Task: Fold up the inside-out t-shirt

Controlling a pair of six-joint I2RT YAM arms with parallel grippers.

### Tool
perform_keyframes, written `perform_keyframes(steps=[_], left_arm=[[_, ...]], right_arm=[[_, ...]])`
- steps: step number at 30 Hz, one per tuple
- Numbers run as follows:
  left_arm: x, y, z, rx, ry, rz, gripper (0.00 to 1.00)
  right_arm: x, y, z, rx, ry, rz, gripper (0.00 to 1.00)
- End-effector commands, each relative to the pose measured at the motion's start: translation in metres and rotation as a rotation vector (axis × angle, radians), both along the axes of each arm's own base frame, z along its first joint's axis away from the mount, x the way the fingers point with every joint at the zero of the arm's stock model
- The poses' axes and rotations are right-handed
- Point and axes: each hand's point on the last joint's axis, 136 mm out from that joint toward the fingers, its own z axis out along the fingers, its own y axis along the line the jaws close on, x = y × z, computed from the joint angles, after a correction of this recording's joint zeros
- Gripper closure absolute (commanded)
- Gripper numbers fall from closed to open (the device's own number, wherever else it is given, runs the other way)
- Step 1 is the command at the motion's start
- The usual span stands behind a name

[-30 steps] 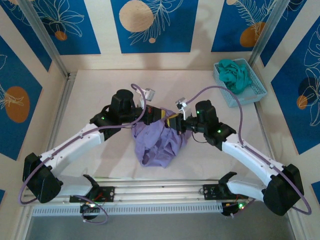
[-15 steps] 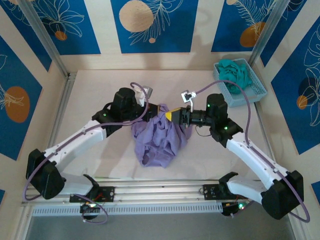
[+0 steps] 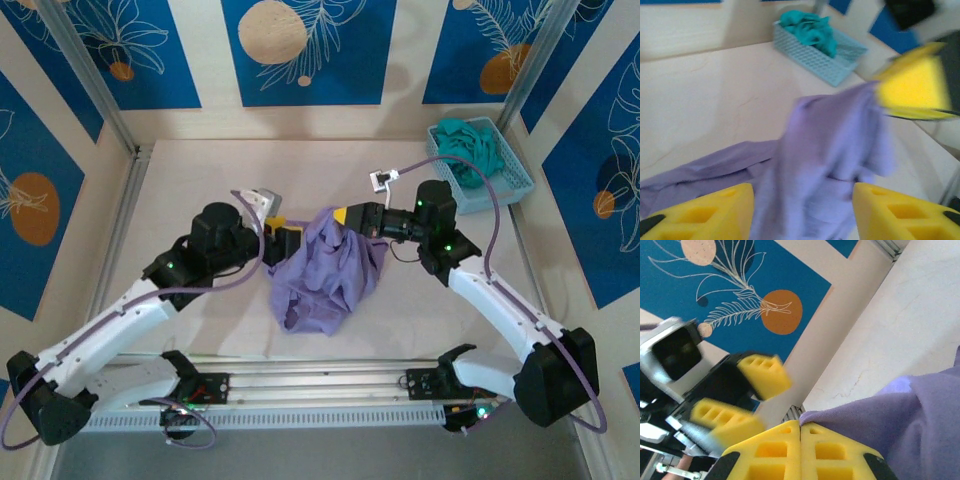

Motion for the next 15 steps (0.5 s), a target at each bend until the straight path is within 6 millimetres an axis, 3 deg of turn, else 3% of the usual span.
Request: perform_keyframes(steps=[1, 7, 15], left_arm=[[-0.025, -0.031, 0.005, -0.047, 0.001, -0.162, 0.51], [-0.021, -0.067, 0.005, -0.092, 0.066, -0.229, 0.55], [-0.001, -0.079, -0.008, -0.063, 0.087, -0.187, 0.61]], right_arm=[[0.007, -0.003, 0.007, 0.03, 0.03, -0.041, 1.0], [0.008, -0.004, 0.007, 0.038, 0.045, -0.054, 1.0], [0.006, -0.004, 0.007, 0.039, 0.041, -0.053, 1.0]])
